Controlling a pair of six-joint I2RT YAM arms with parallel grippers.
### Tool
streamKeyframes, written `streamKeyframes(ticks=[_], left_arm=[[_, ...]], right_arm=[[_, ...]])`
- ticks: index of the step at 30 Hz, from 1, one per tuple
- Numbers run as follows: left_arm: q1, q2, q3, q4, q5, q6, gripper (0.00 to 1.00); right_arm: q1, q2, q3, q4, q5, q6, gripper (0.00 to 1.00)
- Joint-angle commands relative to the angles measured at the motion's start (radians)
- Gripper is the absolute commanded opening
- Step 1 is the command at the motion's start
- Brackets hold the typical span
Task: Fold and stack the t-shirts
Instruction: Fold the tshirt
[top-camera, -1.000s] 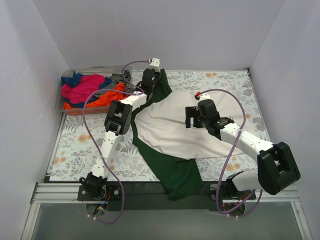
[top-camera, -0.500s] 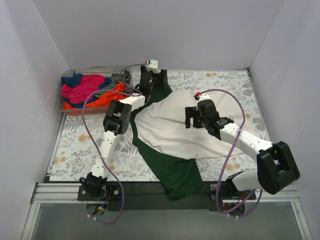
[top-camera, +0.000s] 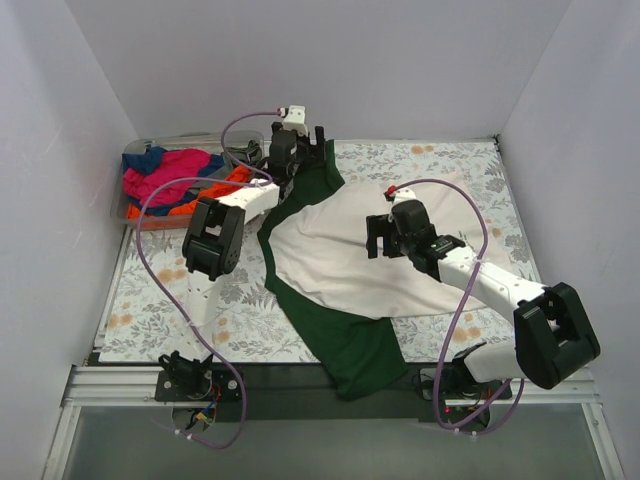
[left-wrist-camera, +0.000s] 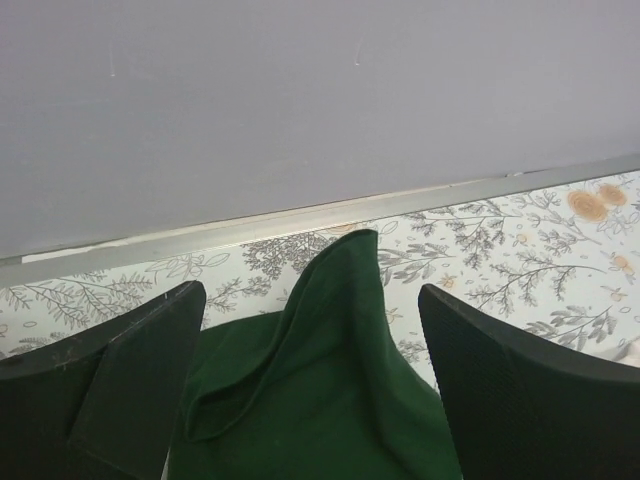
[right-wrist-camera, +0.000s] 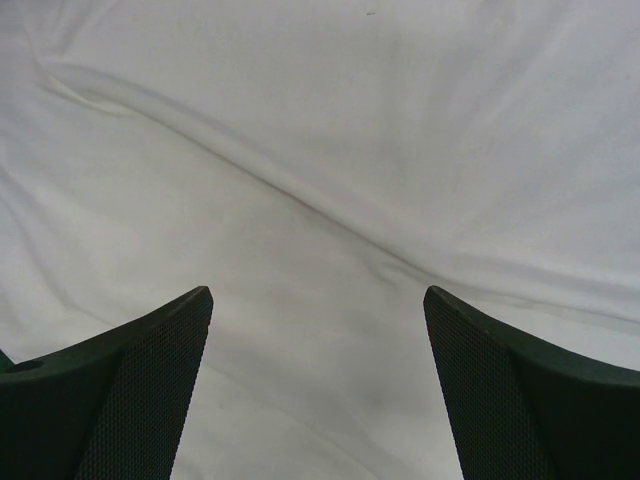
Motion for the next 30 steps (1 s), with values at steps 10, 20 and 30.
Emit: streamKeyframes(ticks=[10,20,30], left_arm=[[0.017,0.091,0.207,-0.363,0.026,-0.109,0.81],[0.038,0.093,0.178,-0.416,0.055,-0.135,0.81],[0.037,-0.065,-0.024,-0.285,0.084,-0.138,0.81]], right_arm=[[0.022,-0.070,-0.032,0.048,0.005,0.001,0.79],[0.028,-0.064,-0.035,0.048,0.007,0.006,0.79],[0.042,-0.033,-0.023,0.051,0.002,0.006,0.79]])
